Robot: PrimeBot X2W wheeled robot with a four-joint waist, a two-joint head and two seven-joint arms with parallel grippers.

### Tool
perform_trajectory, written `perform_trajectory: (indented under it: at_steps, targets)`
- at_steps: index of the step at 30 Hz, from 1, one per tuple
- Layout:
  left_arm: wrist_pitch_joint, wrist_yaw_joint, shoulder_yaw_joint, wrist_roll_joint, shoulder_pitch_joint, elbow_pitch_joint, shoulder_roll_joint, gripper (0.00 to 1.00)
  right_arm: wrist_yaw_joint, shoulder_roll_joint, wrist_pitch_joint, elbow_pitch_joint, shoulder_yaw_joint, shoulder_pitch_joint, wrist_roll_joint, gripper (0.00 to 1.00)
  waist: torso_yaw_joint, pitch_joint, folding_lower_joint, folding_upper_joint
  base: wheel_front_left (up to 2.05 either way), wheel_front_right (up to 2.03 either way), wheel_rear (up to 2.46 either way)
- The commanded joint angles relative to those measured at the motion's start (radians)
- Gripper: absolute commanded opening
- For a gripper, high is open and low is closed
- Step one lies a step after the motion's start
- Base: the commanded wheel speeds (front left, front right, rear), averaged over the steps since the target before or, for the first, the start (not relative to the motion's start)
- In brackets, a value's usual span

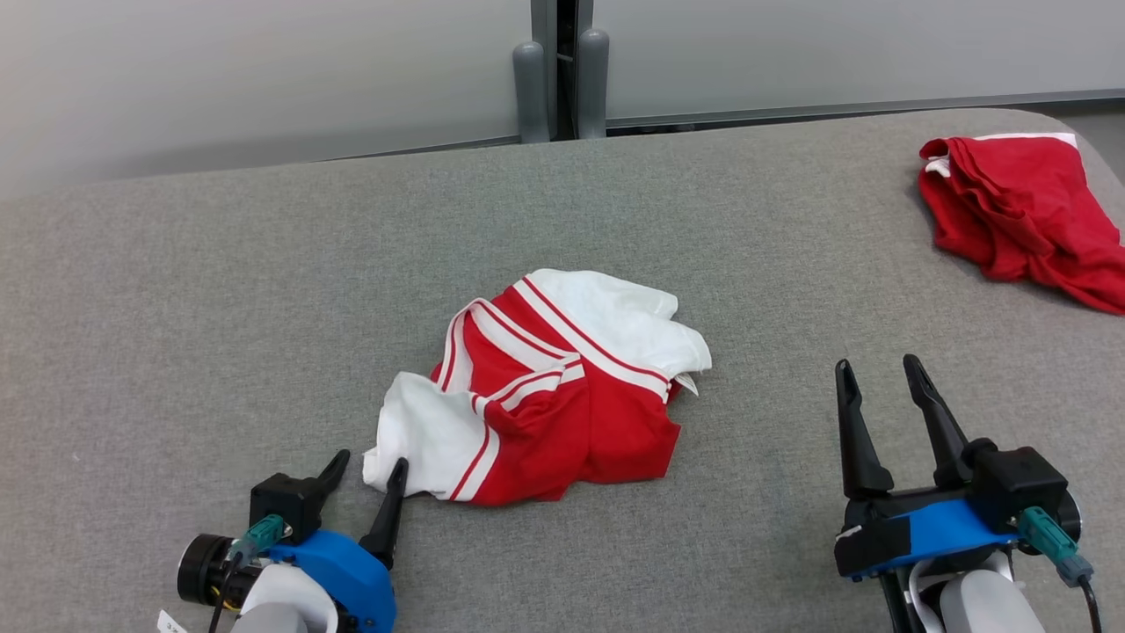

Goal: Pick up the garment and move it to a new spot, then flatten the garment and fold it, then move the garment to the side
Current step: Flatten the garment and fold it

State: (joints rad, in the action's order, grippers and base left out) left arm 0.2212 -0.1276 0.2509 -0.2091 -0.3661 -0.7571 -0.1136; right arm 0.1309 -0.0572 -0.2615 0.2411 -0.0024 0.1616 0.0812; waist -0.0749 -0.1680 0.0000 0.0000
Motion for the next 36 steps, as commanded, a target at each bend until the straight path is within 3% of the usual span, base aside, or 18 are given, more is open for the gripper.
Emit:
perform_trajectory:
  at_steps: [1, 6, 7, 8, 9, 10, 20, 30, 36]
  targets:
    - [0.002, -0.004, 0.014, -0.01, -0.026, -0.037, -0.003, 1.0, 0.0, 0.005, -0.005, 0.006, 0.001, 0.014, 0.005, 1.0, -0.005, -0.005, 0.0, 0.0, 0.0, 0.0, 0.0]
    - [-0.009, -0.004, 0.066, -0.034, -0.037, -0.106, 0.005, 1.0, 0.0, 0.005, -0.005, 0.012, -0.003, 0.02, 0.005, 1.0, -0.009, -0.007, 0.0, 0.0, 0.0, 0.0, 0.0]
    - [-0.009, -0.004, 0.078, -0.041, -0.039, -0.114, 0.007, 0.59, 0.0, 0.005, -0.005, 0.012, -0.005, 0.019, 0.005, 1.0, -0.008, -0.007, 0.0, 0.0, 0.0, 0.0, 0.0]
    - [-0.009, -0.004, 0.078, -0.041, -0.039, -0.114, 0.007, 0.59, 0.0, 0.005, -0.005, 0.012, -0.005, 0.019, 0.005, 1.0, -0.008, -0.007, 0.0, 0.0, 0.0, 0.0, 0.0]
    - [-0.007, -0.004, 0.087, -0.047, -0.042, -0.12, 0.007, 0.25, 0.0, 0.005, -0.005, 0.011, -0.006, 0.018, 0.004, 1.0, -0.007, -0.007, 0.0, 0.0, 0.0, 0.0, 0.0]
    - [-0.006, -0.004, 0.097, -0.054, -0.044, -0.125, 0.007, 0.0, 0.0, 0.006, -0.005, 0.009, -0.007, 0.016, 0.002, 1.0, -0.006, -0.007, 0.0, 0.0, 0.0, 0.0, 0.0]
    - [0.039, 0.009, 0.089, -0.089, -0.07, -0.055, -0.012, 0.0, 0.0, 0.006, -0.005, 0.002, -0.026, -0.007, 0.004, 1.0, 0.053, 0.01, 0.0, 0.0, 0.0, 0.0, 0.0]
    - [0.044, 0.08, -0.008, -0.132, 0.087, 0.164, -0.07, 0.0, 0.0, 0.007, -0.005, 0.004, -0.037, -0.027, 0.007, 1.0, 0.14, 0.034, 0.0, 0.0, 0.0, 0.0, 0.0]
    - [0.032, 0.108, -0.035, -0.161, 0.195, 0.227, -0.086, 0.0, 0.0, 0.007, -0.005, 0.011, -0.03, -0.024, 0.009, 1.0, 0.165, 0.035, 0.0, 0.0, 0.0, 0.0, 0.0]
